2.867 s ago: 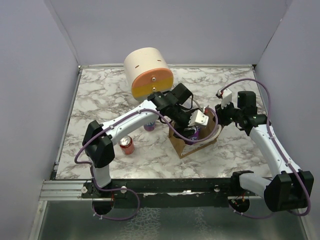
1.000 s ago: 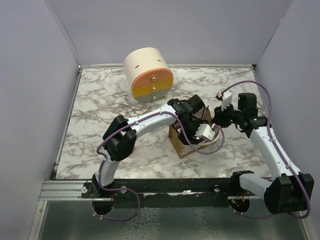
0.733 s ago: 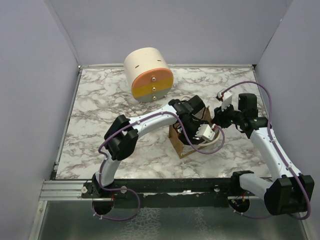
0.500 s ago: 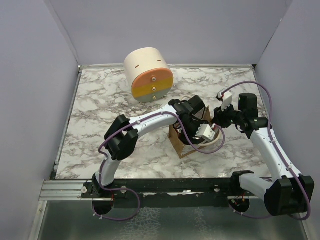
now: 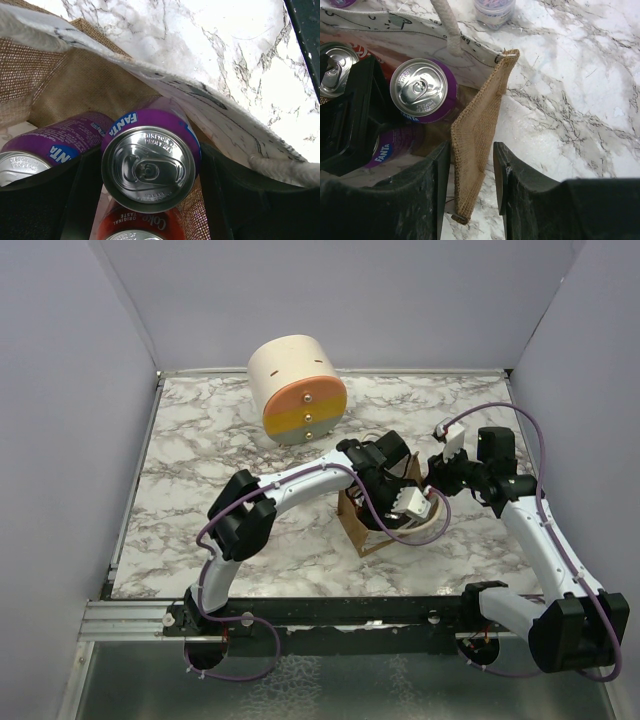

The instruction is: Place the beverage into the canvas bag

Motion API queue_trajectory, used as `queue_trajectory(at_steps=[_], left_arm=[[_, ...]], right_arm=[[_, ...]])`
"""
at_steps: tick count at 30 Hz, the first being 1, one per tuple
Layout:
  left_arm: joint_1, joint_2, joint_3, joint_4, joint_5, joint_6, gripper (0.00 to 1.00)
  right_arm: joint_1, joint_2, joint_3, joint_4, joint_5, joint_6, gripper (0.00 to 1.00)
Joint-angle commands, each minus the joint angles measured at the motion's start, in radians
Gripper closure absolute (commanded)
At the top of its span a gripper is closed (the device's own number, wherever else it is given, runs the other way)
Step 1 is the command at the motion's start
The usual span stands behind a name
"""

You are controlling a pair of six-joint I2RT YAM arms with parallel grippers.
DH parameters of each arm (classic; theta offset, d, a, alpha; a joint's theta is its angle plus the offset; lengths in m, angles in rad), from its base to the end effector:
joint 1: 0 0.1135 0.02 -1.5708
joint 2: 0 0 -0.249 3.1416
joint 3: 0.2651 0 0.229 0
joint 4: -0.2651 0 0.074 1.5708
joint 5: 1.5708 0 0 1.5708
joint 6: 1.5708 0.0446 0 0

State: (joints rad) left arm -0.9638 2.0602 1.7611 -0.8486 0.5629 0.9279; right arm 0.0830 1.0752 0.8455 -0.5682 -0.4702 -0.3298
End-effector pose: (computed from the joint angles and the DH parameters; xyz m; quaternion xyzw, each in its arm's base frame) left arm 0.2153 -0.3518 0.2236 0.7958 0.5022 -0.2751 0.1968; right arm 0.2075 0.0375 0.2592 -0.2705 0.8637 0.1690 0.3903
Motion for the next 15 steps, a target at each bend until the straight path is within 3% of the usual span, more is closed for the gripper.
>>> queue_trajectory(at_steps=[1, 7, 15], left_arm=[[-0.007, -0.051, -0.012, -0.014, 0.009, -0.024, 0.25], [-0.007, -0.059, -0.008, -0.018, 0.02, -0.04, 0.17], [-0.007, -0.083, 0.0, -0.038, 0.022, -0.044, 0.15]], right_arm=[[-0.006, -0.022, -0.011, 0.011, -0.031, -0.013, 0.6], [-0.006, -0.023, -0.01, 0.011, -0.034, -0.014, 0.6], [-0.006, -0.026, -0.011, 0.009, -0.035, -0.013, 0.59]])
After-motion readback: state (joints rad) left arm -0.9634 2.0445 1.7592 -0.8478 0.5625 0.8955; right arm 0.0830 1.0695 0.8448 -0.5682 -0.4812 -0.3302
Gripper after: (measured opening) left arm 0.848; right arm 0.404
